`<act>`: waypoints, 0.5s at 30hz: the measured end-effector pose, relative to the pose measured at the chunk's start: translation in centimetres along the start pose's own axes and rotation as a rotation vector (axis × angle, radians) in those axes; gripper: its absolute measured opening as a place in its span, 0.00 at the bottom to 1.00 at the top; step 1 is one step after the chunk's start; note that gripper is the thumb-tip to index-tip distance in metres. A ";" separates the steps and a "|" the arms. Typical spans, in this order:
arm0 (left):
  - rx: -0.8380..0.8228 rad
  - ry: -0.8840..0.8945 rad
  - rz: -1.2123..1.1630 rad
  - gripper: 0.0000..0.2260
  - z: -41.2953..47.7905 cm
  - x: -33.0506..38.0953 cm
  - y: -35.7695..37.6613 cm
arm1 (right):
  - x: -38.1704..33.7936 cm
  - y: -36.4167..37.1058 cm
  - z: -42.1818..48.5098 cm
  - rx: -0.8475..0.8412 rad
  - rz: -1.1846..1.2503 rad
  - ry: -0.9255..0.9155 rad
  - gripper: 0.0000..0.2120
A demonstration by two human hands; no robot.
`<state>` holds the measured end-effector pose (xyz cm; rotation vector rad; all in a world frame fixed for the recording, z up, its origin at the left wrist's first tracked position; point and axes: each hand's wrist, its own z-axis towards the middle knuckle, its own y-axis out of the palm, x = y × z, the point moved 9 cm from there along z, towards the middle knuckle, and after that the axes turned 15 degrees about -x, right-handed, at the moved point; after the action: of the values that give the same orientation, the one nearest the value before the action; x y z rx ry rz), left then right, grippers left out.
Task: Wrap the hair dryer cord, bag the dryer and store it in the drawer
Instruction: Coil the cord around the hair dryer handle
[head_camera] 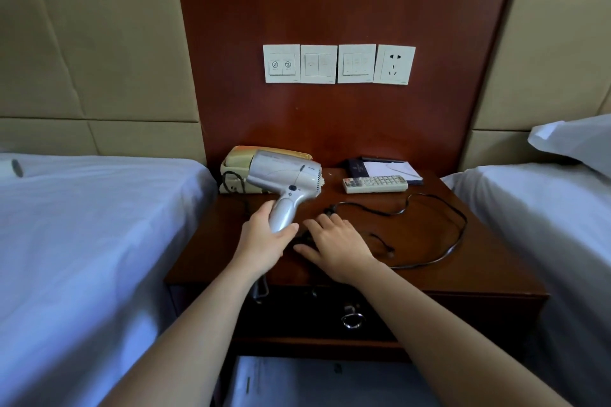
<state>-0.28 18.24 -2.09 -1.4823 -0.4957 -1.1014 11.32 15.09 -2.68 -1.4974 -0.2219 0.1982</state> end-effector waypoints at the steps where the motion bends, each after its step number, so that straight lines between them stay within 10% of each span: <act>1: 0.007 -0.002 0.047 0.16 -0.1 -0.2 -0.3 | 0.0 -0.1 0.1 0.000 -0.005 0.007 0.23; 15: 0.091 -0.087 0.319 0.22 -0.7 -1.5 -4.3 | 10.1 -3.5 -3.3 0.192 0.127 0.304 0.14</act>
<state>-4.73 19.07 -1.10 -1.4735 -0.3495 -0.7573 21.91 14.43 0.84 -1.3312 0.1336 0.0876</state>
